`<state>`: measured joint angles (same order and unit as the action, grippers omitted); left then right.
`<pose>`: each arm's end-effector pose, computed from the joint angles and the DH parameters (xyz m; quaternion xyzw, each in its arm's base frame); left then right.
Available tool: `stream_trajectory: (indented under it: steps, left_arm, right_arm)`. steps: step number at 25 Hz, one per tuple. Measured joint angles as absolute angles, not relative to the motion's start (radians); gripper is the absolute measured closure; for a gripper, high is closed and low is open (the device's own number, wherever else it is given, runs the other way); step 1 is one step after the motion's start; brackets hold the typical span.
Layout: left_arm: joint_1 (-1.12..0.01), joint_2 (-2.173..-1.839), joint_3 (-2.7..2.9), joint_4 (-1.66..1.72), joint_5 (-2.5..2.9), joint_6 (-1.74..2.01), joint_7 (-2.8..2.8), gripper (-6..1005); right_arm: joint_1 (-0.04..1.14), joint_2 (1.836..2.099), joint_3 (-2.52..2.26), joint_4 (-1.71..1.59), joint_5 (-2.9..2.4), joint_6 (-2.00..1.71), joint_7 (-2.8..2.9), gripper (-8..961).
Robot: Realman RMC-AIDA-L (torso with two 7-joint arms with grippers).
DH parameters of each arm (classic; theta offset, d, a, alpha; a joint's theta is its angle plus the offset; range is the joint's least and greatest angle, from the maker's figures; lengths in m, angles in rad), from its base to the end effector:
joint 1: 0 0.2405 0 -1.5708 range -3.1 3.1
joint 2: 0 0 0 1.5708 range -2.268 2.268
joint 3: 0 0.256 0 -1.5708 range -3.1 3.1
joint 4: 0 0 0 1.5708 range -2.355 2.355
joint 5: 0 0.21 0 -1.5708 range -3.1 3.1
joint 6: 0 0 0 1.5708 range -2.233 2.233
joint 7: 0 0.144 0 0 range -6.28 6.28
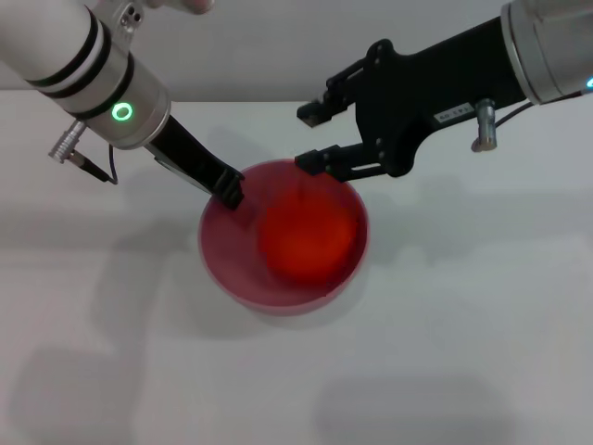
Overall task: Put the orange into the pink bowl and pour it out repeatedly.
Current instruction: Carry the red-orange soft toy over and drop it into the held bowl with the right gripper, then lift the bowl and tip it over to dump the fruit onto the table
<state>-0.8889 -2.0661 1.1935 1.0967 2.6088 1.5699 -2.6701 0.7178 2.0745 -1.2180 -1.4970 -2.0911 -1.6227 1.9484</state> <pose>-0.1354 0.4017 0.0032 -0.8958 -0.3887 0.1402 0.1636 0.0581 0.3531 0.0323 -0.9927 -0.0512 0.0582 0.0928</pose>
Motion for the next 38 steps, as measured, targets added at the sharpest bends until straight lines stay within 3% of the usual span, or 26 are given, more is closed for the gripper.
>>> stream_trajectory:
  steps: [8,17,23,28,38]
  left_arm:
    - [-0.888,-2.066,1.208,1.097,2.601,1.570,-2.668,955]
    - [-0.866,-2.066,1.244,1.118,2.593,1.394,-2.656,955]
    - [-0.814,-2.067,1.393,1.148,2.572,1.218,-2.648,956]
    - [-0.713,-2.062,1.567,1.201,2.562,0.973,-2.642,956]
    - [-0.491,-2.062,1.814,1.314,2.640,0.524,-2.619,956]
  right_arm:
    - [0.690,2.071,-1.184,-1.497,-2.081,-1.547,1.941,484]
    - [0.649,2.062,-0.846,-1.281,-1.926,-1.410,1.807,484]
    - [0.538,2.067,-0.724,-1.068,-1.538,-1.371,1.521,485]
    - [0.494,2.067,-0.716,-0.918,-1.360,-1.339,1.346,485]
    - [0.546,2.066,-0.633,-0.710,-1.227,-1.269,1.129,485]
